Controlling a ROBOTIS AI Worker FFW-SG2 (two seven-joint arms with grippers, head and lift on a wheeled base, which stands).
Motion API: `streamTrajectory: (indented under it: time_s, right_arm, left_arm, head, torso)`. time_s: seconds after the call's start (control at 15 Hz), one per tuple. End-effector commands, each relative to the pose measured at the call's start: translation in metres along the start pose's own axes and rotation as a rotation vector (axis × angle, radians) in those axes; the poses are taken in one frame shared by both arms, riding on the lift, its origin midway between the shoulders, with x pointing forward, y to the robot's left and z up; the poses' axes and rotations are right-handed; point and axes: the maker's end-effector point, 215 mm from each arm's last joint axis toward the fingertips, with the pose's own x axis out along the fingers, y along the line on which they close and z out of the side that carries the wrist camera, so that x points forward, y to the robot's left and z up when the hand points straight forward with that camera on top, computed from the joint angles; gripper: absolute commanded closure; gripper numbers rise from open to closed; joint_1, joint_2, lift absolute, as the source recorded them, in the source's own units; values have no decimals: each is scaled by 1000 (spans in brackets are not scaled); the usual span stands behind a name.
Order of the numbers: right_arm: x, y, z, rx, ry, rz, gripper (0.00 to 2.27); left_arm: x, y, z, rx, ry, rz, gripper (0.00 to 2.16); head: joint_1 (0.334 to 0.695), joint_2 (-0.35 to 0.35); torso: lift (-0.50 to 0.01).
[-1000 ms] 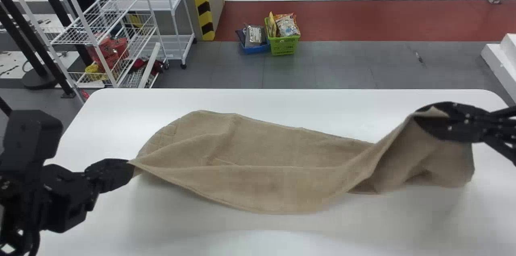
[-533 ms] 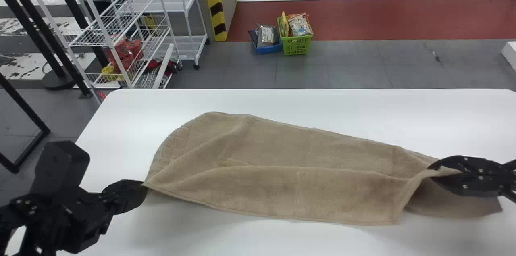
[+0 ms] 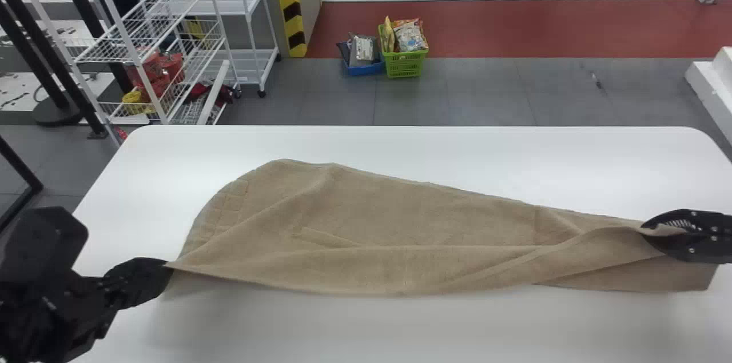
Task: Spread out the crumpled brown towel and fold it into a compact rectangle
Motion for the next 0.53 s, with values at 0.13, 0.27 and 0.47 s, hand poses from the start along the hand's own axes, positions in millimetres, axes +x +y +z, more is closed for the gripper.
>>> streamTrajectory:
  time_s: [0.13, 0.27, 0.47]
  right_arm:
    - [5, 48, -24, 10, 70, 85, 1288]
    - [15, 81, -30, -15, 104, 149, 1288]
    - [16, 101, -36, -32, 125, 182, 1288]
  left_arm:
    - [-10, 1, -18, 43, 18, -33, 1791]
    - [-11, -10, -22, 78, 19, -68, 1791]
    - [-12, -21, -23, 110, 16, -105, 1791]
  head:
    - [695, 40]
    - [695, 53]
    - [695, 72]
  torso:
    - [-127]
    - [-127]
    - [-127]
